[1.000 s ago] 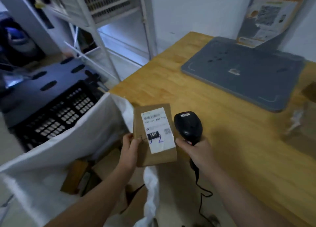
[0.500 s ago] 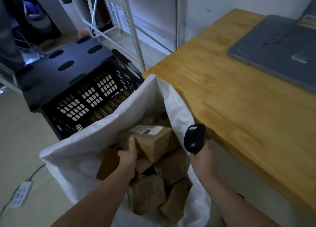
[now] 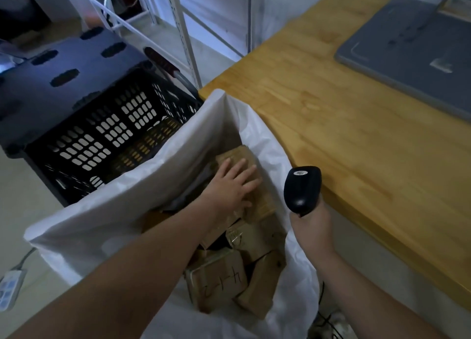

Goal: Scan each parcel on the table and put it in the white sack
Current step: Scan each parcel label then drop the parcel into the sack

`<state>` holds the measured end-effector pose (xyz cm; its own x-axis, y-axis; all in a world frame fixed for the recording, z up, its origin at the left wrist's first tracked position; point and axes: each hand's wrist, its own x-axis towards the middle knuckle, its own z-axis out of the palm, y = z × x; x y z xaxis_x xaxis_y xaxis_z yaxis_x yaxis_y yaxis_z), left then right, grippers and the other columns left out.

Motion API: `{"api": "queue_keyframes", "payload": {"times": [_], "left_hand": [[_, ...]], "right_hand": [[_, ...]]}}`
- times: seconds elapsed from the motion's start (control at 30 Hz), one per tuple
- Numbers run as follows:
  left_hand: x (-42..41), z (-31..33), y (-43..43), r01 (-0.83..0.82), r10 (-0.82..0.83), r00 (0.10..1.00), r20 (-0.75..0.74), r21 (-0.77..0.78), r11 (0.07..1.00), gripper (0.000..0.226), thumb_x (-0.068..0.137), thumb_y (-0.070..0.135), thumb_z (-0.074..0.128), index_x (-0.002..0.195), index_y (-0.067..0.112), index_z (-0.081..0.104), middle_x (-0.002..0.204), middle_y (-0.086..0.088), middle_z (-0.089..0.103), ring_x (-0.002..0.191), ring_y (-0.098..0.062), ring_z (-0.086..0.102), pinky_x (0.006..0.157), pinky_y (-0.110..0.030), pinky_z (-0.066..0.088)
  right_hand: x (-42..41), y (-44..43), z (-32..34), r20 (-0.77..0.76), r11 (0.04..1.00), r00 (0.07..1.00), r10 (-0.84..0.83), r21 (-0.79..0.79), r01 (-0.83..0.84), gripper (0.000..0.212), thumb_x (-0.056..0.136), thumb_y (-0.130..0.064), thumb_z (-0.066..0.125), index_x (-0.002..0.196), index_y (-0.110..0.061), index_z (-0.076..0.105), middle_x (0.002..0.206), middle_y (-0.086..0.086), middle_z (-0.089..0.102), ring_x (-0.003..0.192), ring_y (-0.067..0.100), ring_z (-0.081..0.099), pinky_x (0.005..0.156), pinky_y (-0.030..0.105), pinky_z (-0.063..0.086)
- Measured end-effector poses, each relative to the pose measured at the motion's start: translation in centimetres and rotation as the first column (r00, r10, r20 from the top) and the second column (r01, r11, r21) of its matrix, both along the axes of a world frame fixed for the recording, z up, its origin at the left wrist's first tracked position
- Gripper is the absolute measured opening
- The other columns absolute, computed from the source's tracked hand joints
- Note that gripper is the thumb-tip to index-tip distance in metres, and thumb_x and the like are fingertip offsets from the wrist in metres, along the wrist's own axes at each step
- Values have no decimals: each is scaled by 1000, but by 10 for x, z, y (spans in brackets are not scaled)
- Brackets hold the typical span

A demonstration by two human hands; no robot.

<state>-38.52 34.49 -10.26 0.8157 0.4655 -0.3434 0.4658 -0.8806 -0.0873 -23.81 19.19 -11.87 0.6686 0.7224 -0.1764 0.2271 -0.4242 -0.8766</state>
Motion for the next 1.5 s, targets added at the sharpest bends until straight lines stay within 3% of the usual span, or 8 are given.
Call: {"api": "queue_keyframes", "payload": {"times": [0.2, 0.33, 0.43, 0.6, 1.03, 1.13, 1.37, 1.5], "left_hand": [[-1, 5, 9, 120, -77, 951, -300, 125, 985, 100, 90, 39, 62, 150, 37, -19, 157, -4, -29, 145, -41, -2, 110, -60, 19], [-5, 10, 7, 120, -75, 977, -198, 223, 968, 85, 85, 40, 63, 152, 17, 15, 154, -10, 24, 134, -31, 29, 105, -43, 28], [-15, 12, 4, -190, 195, 981, -12, 169, 967, 79, 78, 60, 59, 138, 14, 35, 131, -7, 45, 117, -26, 42, 98, -37, 36], [-32, 8, -2, -544, 547, 837, 1, 112, 832, 103, 81, 53, 66, 152, 11, 3, 142, -14, 27, 115, -34, 48, 83, -40, 49], [-13, 18, -3, -564, 584, 806, -99, 171, 808, 123, 74, 68, 65, 151, 3, -6, 149, -22, 17, 67, -21, 53, 45, -26, 32], [-26, 23, -4, -592, 610, 788, -86, 169, 788, 119, 76, 67, 63, 151, 4, -4, 152, -21, 14, 92, -26, 65, 46, -26, 34], [-15, -12, -13, -415, 433, 893, -121, 151, 897, 94, 96, 52, 46, 146, 28, -30, 156, -28, -6, 73, -23, 49, 54, -28, 42], [-20, -14, -2, -267, 295, 951, -92, 239, 934, 78, 98, 50, 38, 150, 34, -18, 155, -28, 4, 134, -41, 29, 103, -49, 32]], "right_hand": [[5, 0, 1, 33, 999, 999, -24, 36, 22, 24, 81, 6, 63, 93, -14, 55, 69, -2, 54, 66, 19, 53, 61, 34, 43], [0, 0, 10, 49, 995, 998, -40, 89, 36, 27, 82, 8, 64, 79, -17, 53, 69, 7, 56, 67, 21, 56, 64, 38, 47], [0, -1, 22, -4, 975, 990, -141, 176, 139, 42, 79, 13, 64, 71, -25, 48, 63, -3, 50, 59, 4, 53, 61, 26, 42], [-7, 10, 30, 26, 977, 998, -54, 207, 47, 39, 78, 15, 64, 73, -22, 50, 63, -9, 51, 60, 0, 55, 61, 20, 42], [0, -3, 21, 111, 997, 991, 76, 26, -79, 28, 82, 7, 62, 81, -19, 52, 72, 5, 59, 66, 15, 56, 55, 24, 41], [0, -3, 18, 132, 995, 986, 100, 8, -102, 23, 82, 7, 63, 87, -13, 53, 76, 7, 59, 67, 16, 56, 55, 24, 40], [-8, 3, 20, 153, 986, 975, 161, -61, -154, 23, 81, 5, 62, 90, -13, 50, 72, -4, 50, 64, 8, 48, 55, 17, 30], [-1, 0, 25, 160, 988, 975, 152, -65, -143, 23, 81, 3, 62, 95, -11, 52, 74, -4, 51, 67, 12, 48, 57, 21, 32]]}}
